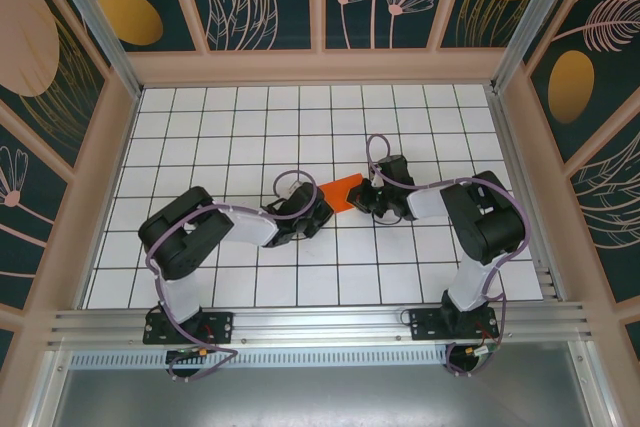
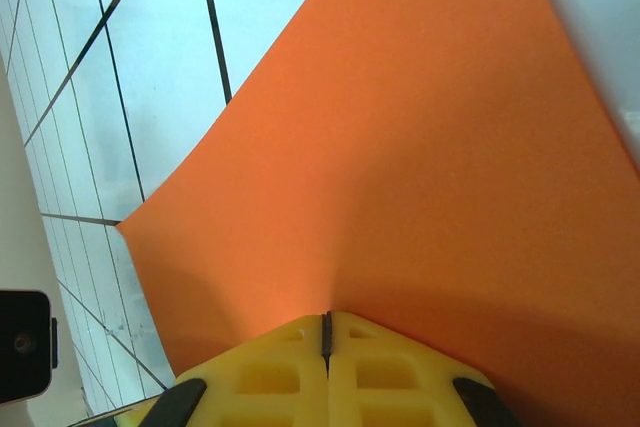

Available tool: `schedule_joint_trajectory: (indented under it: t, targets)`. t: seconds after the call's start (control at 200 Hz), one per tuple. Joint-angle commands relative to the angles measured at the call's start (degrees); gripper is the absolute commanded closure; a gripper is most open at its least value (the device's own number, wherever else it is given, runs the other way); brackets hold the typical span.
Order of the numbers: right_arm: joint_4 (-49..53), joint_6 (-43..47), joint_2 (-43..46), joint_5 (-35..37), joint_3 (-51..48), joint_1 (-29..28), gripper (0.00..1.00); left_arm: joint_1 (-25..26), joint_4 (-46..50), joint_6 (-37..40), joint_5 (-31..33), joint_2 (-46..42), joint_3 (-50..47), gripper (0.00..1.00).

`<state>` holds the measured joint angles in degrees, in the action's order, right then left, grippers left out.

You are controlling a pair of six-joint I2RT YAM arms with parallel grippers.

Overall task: Fold a paper plane with a square sheet of paper (pick it up from the middle)
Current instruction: First fold in half a square sheet of paper at the center of the table.

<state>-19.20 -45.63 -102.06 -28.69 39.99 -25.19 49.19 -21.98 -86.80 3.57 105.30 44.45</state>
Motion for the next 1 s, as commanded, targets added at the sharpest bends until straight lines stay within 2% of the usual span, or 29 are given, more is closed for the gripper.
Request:
schedule_joint_trajectory:
  t: [0.0, 0.28, 0.62, 0.866, 0.996]
  targets:
    - [5.3, -0.24, -0.93, 3.43, -2.21, 0.4, 1.0, -0.15, 10.19, -3.53, 4.69, -2.01, -3.77, 1.0]
    - [5.16, -0.08, -1.31, 3.75, -2.85, 1.05, 1.0, -0.2, 14.92, -5.92, 7.4, -6.1, -6.77, 1.0]
    - [4.3, -0.15, -2.04, 3.68, -3.16, 1.28, 1.0, -3.04, 18.53, -2.23, 9.09, -11.96, -8.14, 1.0]
    - [7.32, 2.87, 0.54, 4.58, -0.03, 1.26, 1.0, -7.27, 20.74, 7.37, 9.52, -16.51, -5.7, 1.0]
    - [12.0, 6.55, 3.6, 6.2, 4.35, 0.55, 1.0, -9.89, 24.34, 14.0, 10.42, -19.03, -2.74, 0.9]
